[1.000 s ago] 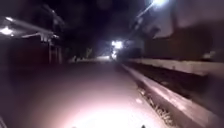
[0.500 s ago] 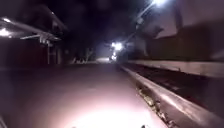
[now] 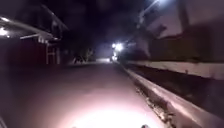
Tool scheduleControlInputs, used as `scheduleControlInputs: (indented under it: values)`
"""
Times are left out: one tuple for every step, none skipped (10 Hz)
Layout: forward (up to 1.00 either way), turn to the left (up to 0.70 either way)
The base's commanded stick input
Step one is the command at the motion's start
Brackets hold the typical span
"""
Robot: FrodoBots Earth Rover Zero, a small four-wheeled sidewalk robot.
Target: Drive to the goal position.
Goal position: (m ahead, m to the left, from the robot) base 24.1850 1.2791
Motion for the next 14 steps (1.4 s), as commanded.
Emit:
scheduleControlInputs:
  values:
    - [0.7,0.0]
    - [0.7,0.0]
    - [0.7,0.0]
    - [0.7,0.0]
    - [0.7,0.0]
    - [0.7,0.0]
    - [0.7,0.0]
    - [0.7,0.0]
    - [0.7,0.0]
    - [0.7,0.0]
    - [0.7,0.0]
    - [0.7,0.0]
    - [0.7,0.0]
    - [0.7,0.0]
